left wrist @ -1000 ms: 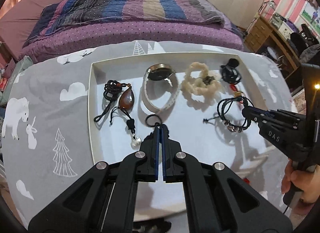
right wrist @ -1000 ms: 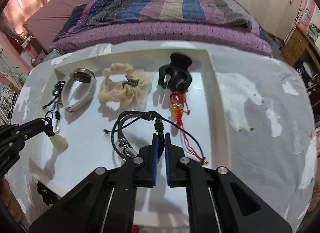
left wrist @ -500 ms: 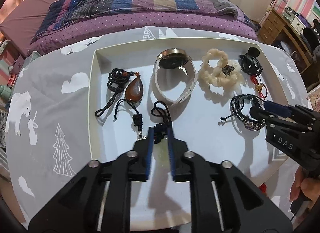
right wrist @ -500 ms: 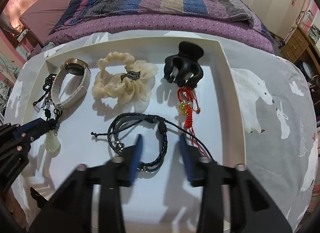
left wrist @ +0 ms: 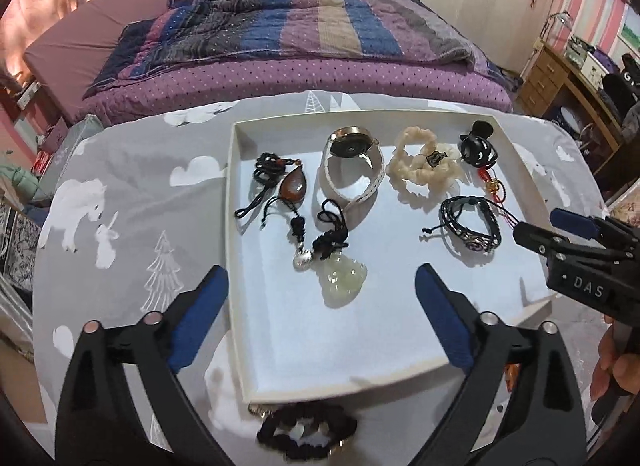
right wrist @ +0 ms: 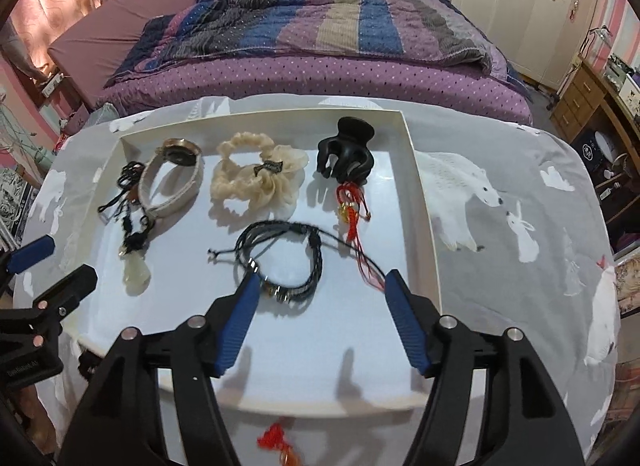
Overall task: Organize jewelry
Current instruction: 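Open both tools to release the bracelet and jade pendant in the tray, then move the right tool toward the red gourd tassel while the left tool approaches the black scrunchie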
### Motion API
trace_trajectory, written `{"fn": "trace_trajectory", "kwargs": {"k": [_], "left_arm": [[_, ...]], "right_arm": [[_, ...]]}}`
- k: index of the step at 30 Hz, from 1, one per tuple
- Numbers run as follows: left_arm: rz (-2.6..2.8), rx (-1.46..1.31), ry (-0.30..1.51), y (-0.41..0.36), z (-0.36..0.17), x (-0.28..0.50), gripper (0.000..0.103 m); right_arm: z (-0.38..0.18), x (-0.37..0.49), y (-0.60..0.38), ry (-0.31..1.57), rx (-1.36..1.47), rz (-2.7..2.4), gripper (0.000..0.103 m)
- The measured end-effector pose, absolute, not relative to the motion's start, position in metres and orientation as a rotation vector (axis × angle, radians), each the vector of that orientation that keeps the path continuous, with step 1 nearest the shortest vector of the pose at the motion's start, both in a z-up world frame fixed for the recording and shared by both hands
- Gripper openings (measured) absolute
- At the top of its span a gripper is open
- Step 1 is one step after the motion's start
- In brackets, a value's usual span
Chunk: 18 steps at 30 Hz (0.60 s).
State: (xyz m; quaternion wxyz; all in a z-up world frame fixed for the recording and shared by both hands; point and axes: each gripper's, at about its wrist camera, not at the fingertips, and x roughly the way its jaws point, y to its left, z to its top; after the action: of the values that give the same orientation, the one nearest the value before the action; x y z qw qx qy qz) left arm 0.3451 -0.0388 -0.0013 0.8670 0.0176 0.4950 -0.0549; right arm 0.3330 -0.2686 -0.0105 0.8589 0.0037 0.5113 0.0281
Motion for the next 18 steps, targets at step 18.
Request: {"fn": "trace_trajectory", "kwargs": {"k": [18], "left_arm": [[-0.085, -0.001, 1.025, -0.005, 0.010, 0.264, 0.100]], "right_arm": [[0.022, 0.249, -0.259, 0.994, -0.009, 0.047, 0.066]]}}
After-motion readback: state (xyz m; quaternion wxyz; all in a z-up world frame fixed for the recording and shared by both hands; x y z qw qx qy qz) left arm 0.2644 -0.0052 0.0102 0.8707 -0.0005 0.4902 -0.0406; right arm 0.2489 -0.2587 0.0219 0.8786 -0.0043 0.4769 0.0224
